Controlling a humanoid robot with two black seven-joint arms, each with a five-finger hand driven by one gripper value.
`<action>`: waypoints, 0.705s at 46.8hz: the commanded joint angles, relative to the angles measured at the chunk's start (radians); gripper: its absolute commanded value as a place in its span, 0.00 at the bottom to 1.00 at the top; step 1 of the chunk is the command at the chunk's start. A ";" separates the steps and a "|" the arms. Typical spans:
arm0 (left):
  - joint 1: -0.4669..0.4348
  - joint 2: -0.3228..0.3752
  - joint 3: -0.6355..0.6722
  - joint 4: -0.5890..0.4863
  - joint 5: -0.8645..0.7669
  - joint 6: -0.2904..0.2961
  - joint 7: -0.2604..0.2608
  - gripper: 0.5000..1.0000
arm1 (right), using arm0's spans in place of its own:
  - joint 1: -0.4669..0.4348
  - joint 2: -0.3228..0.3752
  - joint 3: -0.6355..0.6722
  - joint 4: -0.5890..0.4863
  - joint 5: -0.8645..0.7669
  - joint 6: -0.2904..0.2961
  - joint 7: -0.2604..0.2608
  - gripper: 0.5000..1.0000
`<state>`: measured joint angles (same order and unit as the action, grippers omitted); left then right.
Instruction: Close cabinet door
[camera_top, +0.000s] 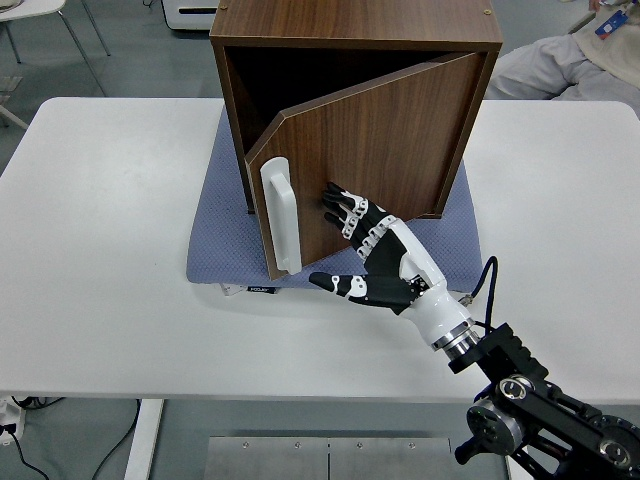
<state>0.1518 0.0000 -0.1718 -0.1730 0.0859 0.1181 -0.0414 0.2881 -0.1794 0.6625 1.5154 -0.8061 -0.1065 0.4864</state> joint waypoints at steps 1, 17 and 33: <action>0.000 0.000 0.000 0.000 0.000 0.000 0.000 1.00 | 0.005 0.005 0.002 -0.012 0.005 -0.001 0.000 1.00; 0.000 0.000 0.000 0.000 0.000 0.000 0.000 1.00 | 0.068 0.017 0.002 -0.038 0.079 -0.032 -0.006 1.00; 0.000 0.000 0.000 0.000 0.000 0.000 0.000 1.00 | 0.111 0.029 0.002 -0.041 0.097 -0.042 -0.014 1.00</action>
<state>0.1519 0.0000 -0.1718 -0.1726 0.0859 0.1181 -0.0412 0.3923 -0.1579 0.6645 1.4740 -0.7087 -0.1489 0.4739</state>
